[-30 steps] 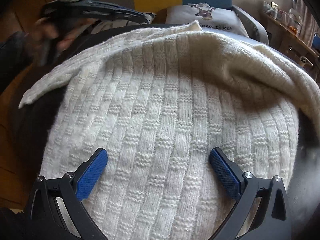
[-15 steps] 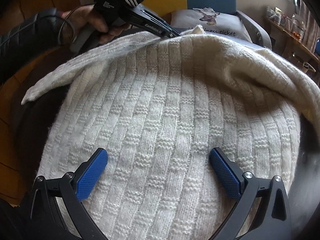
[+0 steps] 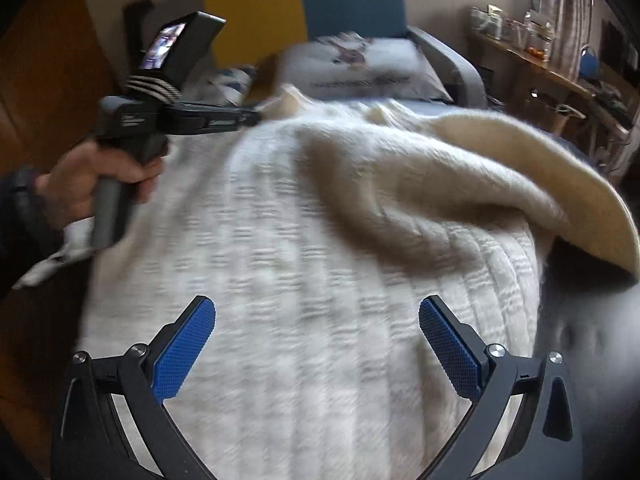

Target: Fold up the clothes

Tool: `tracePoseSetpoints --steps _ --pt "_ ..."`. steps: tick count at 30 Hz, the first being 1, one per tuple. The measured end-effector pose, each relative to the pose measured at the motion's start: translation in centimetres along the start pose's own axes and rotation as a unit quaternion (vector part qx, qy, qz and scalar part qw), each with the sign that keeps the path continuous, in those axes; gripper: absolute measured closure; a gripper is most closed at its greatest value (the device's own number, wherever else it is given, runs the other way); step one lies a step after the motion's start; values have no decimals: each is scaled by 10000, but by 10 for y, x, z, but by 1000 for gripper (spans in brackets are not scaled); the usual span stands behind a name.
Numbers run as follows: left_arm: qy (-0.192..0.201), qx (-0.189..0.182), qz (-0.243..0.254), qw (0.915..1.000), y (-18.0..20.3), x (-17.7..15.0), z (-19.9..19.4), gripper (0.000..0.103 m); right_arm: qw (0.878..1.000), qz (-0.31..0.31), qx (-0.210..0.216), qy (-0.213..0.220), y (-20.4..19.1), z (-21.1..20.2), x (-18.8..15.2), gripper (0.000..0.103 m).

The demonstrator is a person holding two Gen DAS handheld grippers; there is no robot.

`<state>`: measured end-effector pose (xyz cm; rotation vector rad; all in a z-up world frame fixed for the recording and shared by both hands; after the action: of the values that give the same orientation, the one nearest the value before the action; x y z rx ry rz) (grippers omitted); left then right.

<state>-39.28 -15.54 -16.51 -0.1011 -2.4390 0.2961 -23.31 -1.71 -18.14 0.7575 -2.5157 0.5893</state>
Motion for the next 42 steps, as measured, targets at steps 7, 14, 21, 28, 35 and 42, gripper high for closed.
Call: tracePoseSetpoints --steps 7,14,21,28,35,42 --pt "-71 -1116 -1422 9835 -76 -26 -43 93 9997 -141 -108 -176 -2 14 -9 0" --pt "-155 -220 -1597 9868 -163 -111 -106 93 9997 -153 -103 -189 2 18 -4 0" --pt "-660 479 -2126 9737 -188 -203 -113 92 9995 -117 -175 -251 4 18 -5 0" --pt "-428 504 -2724 9599 -190 -220 -141 92 9988 -474 12 -147 -35 18 47 0" --pt "-463 467 -2888 9551 -201 -236 -143 93 9890 -1465 210 55 -105 86 138 0" --pt "-316 145 -3511 9357 -225 -260 -166 92 9956 -834 115 -412 -102 160 158 0"
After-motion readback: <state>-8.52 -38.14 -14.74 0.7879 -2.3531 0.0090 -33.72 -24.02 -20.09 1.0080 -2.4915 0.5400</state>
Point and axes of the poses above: each gripper's, at about its wrist camera, not at the fingertips, and z roughly the way its jaws point, y to its right, x to its top, the point moved 5 cm from there along z, roughly the way its jaws point, and after that the axes turned 13 degrees about x, right-handed, at the moved point
